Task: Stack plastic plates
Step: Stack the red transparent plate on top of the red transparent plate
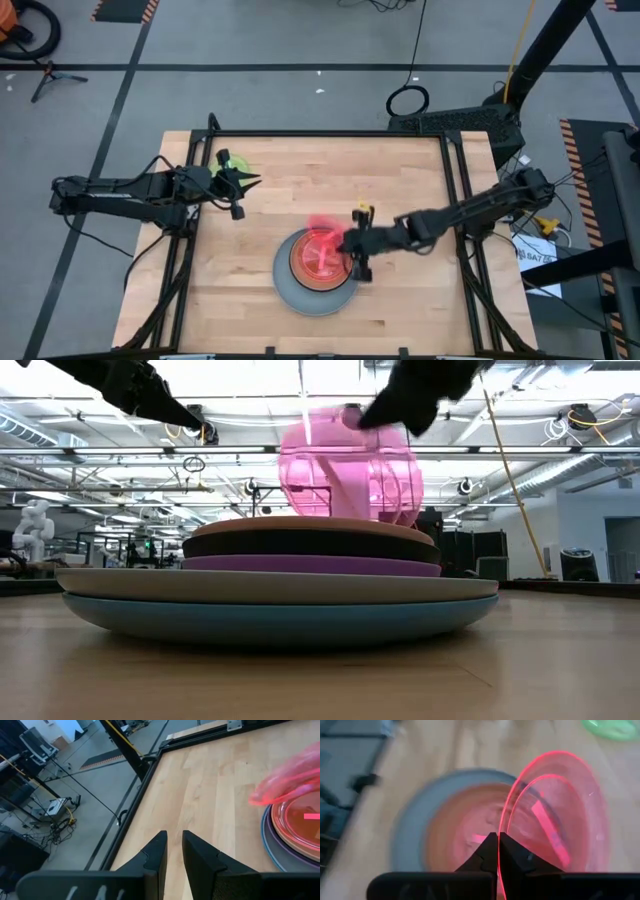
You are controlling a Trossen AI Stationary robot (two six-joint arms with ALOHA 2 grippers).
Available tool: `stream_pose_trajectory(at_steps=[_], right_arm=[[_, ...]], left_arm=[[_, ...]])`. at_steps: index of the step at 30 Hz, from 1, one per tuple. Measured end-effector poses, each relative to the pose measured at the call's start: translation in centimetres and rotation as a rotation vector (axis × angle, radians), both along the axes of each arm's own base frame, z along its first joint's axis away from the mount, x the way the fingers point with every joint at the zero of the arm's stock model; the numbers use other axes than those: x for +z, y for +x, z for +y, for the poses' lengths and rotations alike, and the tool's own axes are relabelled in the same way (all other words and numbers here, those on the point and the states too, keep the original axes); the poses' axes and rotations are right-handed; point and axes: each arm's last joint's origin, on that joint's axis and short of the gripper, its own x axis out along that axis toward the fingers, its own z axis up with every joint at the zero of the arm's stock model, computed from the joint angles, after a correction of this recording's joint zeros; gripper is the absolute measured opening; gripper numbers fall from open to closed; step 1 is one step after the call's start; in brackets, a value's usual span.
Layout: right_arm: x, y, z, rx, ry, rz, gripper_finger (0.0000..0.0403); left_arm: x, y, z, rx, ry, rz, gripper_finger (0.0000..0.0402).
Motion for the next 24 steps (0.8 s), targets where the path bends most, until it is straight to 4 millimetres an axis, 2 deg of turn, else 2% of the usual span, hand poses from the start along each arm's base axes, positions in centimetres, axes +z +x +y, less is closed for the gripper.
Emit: stream_pose_trajectory(at_steps=[4, 8, 17, 24], right_arm=[[0.4, -0.2, 2.3, 0.063, 0.025, -0.066, 0.0002], [0.7, -0.4, 3.5, 0.094, 0.045, -0.096, 0.0002], [-0.2, 0.0, 4.1, 0.093, 0.049, -0.087, 0.0019], [-1.0, 0.4, 4.2, 0.071, 0.07, -0.072, 0.0052]], left_arm=[[0.0, 0.0, 0.0, 0.0, 0.0, 0.0, 0.0067], [0.0, 0.0, 0.0, 0.0, -0.001, -0.002, 0.0067], [0.0, 0.0, 0.0, 0.007, -0.015, -0.008, 0.0067], [0.1, 0.0, 0.0, 0.009, -0.015, -0.014, 0.0067]])
